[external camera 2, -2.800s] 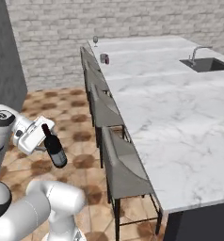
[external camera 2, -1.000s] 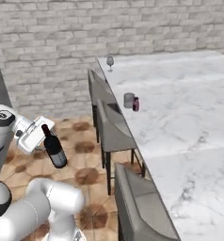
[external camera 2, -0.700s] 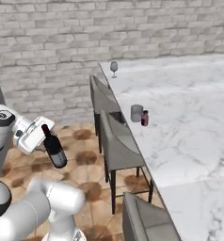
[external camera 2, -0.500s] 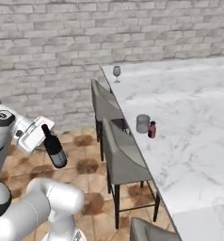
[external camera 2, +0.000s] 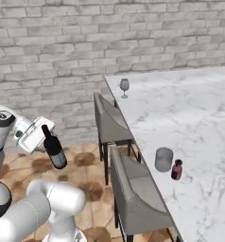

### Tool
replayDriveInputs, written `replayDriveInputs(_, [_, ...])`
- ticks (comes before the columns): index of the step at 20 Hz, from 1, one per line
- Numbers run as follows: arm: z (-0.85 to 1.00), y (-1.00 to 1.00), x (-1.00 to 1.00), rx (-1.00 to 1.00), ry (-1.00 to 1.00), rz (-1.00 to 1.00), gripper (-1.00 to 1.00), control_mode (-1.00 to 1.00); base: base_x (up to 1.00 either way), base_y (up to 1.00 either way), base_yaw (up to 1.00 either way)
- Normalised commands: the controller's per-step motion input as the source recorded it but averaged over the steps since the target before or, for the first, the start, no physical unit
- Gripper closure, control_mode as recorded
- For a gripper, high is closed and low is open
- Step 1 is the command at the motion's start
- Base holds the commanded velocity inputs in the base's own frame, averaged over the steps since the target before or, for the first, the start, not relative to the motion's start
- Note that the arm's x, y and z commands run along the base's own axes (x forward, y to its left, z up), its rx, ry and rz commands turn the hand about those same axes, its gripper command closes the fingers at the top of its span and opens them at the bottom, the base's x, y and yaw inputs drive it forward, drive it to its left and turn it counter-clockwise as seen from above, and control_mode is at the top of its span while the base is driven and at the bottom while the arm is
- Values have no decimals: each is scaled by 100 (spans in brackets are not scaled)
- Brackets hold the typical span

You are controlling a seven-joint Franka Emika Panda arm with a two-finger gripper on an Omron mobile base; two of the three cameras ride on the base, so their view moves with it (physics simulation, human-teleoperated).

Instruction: There is a wine glass and glass cup on the dining counter. Place the wine bottle next to the wine glass and the juice bottle next to the glass cup.

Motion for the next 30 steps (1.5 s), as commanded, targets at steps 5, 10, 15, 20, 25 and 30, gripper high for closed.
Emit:
replayDriveInputs(5, [0, 0, 0, 0, 0, 0, 100, 100, 87, 44, -7])
replayDriveInputs(10, [0, 0, 0, 0, 0, 0, 100, 100, 91, 32, -21])
replayDriveInputs(15, [0, 0, 0, 0, 0, 0, 100, 100, 79, 35, -35])
replayDriveInputs(20, [0, 0, 0, 0, 0, 0, 100, 100, 68, 35, -46])
replayDriveInputs(25, [0, 0, 0, 0, 0, 0, 100, 100, 51, 31, -62])
replayDriveInputs(30, [0, 0, 0, 0, 0, 0, 100, 100, 58, 19, -36])
